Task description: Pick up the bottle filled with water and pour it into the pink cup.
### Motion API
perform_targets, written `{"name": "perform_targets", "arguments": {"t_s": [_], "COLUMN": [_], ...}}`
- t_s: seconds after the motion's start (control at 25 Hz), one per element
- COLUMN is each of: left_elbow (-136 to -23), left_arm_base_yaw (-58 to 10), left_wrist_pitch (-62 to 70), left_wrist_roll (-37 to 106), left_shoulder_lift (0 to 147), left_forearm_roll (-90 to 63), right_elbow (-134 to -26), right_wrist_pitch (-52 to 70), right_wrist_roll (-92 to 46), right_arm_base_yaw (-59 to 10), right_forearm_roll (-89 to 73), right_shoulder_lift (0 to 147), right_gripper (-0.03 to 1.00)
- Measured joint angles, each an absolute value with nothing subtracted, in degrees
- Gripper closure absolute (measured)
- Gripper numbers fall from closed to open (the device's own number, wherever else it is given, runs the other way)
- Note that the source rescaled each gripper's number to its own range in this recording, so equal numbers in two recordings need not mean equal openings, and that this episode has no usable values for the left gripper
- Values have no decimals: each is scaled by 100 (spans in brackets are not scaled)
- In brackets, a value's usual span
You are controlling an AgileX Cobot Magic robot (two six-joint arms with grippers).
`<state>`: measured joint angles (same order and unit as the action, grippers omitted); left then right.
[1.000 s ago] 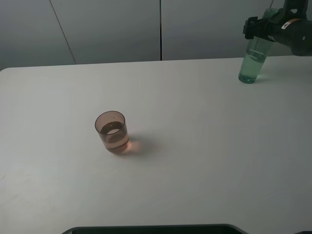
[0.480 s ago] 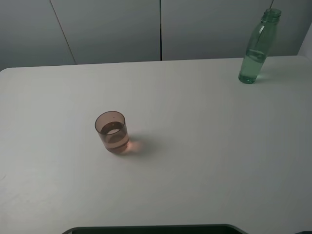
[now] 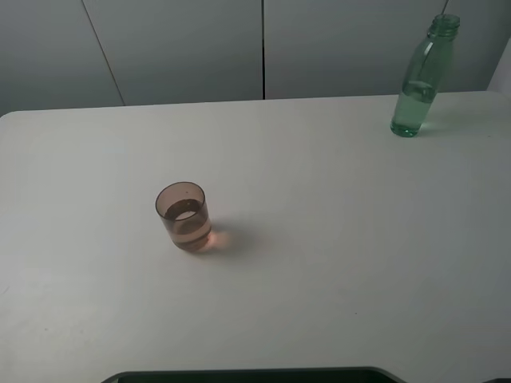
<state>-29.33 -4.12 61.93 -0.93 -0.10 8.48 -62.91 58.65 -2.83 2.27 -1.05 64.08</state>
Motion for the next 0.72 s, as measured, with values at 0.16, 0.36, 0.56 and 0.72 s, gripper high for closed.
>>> {"name": "perform_targets", "arguments": {"t_s": [0.16,0.36,0.56,0.72], "left_elbow": [-2933,-2933,-2933,-2933], "left_arm_base_yaw": [-412,-412,-412,-412], "left_wrist_pitch": [6193,6193,6193,6193], "left_wrist_roll": [-93,-93,-93,-93], "left_shoulder_lift": [-10,-10,-10,-10], "left_forearm_roll": [848,848,848,848], "right_elbow": [-6291,-6291,-6294,-6294], "right_wrist_pitch": [6874,6968,6981,6988], "right_wrist_roll": [-261,-261,-197,-159], "right_arm_base_yaw": [227,227,227,227], "right_forearm_roll": [-105,-105,-105,-105], "right_shoulder_lift": [5660,4648,3580,2833], "right_gripper": [-3,-3,-3,-3]}}
